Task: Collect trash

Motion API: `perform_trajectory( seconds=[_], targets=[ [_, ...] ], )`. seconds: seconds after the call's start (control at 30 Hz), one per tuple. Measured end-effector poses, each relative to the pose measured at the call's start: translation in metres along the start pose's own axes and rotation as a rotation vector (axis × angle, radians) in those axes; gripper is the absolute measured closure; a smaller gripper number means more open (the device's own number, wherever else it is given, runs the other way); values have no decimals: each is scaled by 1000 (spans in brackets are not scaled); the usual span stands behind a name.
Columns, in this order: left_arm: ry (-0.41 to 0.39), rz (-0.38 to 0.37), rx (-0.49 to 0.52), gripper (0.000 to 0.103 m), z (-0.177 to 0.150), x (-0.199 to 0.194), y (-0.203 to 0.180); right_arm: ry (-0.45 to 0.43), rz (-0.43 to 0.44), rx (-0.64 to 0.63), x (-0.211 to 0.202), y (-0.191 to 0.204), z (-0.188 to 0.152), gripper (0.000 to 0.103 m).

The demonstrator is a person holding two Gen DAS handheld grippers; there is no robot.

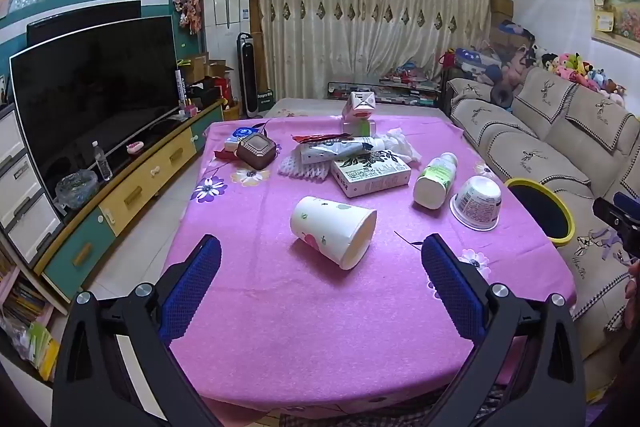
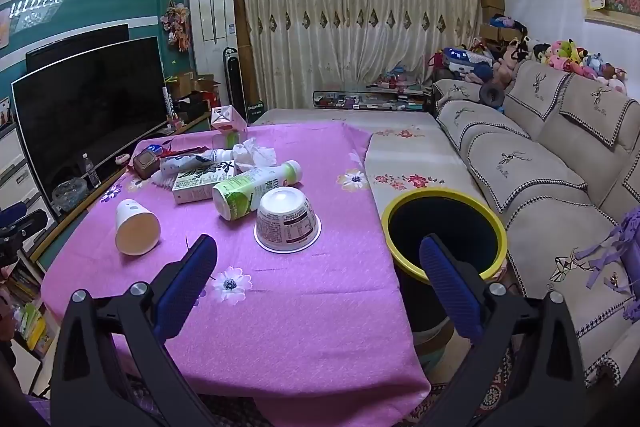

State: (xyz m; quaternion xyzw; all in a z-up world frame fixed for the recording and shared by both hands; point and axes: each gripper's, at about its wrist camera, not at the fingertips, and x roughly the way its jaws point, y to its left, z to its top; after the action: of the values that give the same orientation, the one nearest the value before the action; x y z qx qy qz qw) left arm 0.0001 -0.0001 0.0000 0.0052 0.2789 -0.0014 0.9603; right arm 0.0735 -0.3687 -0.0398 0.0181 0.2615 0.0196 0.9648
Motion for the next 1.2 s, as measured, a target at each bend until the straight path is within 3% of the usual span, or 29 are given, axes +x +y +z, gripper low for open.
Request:
perform_trajectory(
  seconds=[1.2],
  targets=[
    [34,-10,19,4,-3,13,-6,32,9,16,14,-4,-7,6]
  ],
)
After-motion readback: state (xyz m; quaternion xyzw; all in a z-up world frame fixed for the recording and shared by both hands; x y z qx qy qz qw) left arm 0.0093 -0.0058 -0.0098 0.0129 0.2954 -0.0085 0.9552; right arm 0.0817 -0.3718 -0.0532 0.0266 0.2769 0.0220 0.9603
